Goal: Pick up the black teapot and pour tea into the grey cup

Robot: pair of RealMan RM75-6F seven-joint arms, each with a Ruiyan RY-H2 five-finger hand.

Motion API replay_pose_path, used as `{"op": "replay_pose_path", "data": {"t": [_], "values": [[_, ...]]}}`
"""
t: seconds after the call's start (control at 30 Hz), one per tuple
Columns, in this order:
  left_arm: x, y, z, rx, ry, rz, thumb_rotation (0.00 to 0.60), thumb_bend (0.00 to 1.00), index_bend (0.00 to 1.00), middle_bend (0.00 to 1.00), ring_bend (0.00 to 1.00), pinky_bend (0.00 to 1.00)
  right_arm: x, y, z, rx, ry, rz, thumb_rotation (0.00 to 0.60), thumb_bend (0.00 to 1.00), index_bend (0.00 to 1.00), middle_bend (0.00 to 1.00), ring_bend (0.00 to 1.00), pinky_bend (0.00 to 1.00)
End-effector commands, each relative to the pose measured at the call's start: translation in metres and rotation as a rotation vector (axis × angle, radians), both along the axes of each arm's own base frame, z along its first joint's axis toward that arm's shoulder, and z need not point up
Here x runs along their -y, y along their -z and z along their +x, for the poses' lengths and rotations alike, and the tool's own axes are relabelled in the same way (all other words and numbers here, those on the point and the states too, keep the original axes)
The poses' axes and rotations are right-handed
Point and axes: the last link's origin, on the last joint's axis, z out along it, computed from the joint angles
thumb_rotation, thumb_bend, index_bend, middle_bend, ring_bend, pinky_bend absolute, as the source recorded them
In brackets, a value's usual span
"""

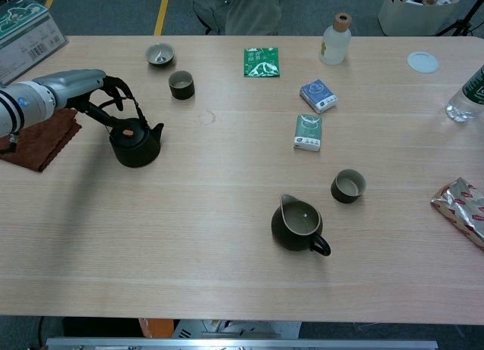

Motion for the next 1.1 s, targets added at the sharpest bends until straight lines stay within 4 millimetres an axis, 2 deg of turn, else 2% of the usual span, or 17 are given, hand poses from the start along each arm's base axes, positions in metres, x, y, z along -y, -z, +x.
{"op": "replay_pose_path", "data": {"t": [0.03, 0.37, 0.67, 0.77, 0.83, 0.9, 1.0, 1.1], "values": [[0.007, -0.006, 0.004, 0.031, 0.012, 0.001, 0.358, 0.2, 0.25, 0.36, 0.2, 0.07, 0.0, 0.0, 0.0, 0.0, -0.001, 0.0, 0.6, 0.35, 0.32, 0.32, 0.21, 0.22], [0.038, -0.024, 0.018, 0.082, 0.095, -0.018, 0.356, 0.2, 0.26, 0.38, 0.22, 0.07, 0.0, 0.0, 0.002, 0.002, -0.008, -0.002, 0.6, 0.35, 0.32, 0.32, 0.21, 0.22], [0.071, -0.032, 0.021, 0.078, 0.133, -0.078, 0.375, 0.2, 0.28, 0.42, 0.23, 0.07, 0.0, 0.001, 0.003, 0.005, -0.018, 0.0, 0.6, 0.35, 0.32, 0.32, 0.21, 0.22], [0.076, -0.033, 0.021, 0.082, 0.14, -0.072, 0.43, 0.2, 0.28, 0.42, 0.23, 0.07, -0.001, 0.0, 0.003, 0.007, -0.019, -0.002, 0.6, 0.35, 0.32, 0.32, 0.21, 0.23], [0.076, -0.033, 0.021, 0.09, 0.147, -0.05, 0.526, 0.2, 0.28, 0.41, 0.23, 0.07, -0.002, 0.0, 0.003, 0.008, -0.02, -0.003, 0.6, 0.35, 0.32, 0.32, 0.21, 0.22], [0.075, -0.032, 0.021, 0.099, 0.156, -0.018, 0.586, 0.2, 0.27, 0.37, 0.22, 0.07, -0.002, -0.001, 0.003, 0.009, -0.021, -0.004, 0.6, 0.35, 0.32, 0.32, 0.21, 0.22], [0.07, -0.029, 0.022, 0.127, 0.142, 0.016, 0.6, 0.2, 0.21, 0.3, 0.2, 0.07, -0.003, -0.001, 0.003, 0.009, -0.018, -0.004, 0.6, 0.35, 0.32, 0.32, 0.21, 0.22], [0.062, -0.025, 0.025, 0.146, 0.124, 0.038, 0.596, 0.2, 0.19, 0.27, 0.19, 0.07, -0.003, -0.001, 0.002, 0.009, -0.018, -0.004, 0.6, 0.35, 0.32, 0.32, 0.21, 0.22]]}}
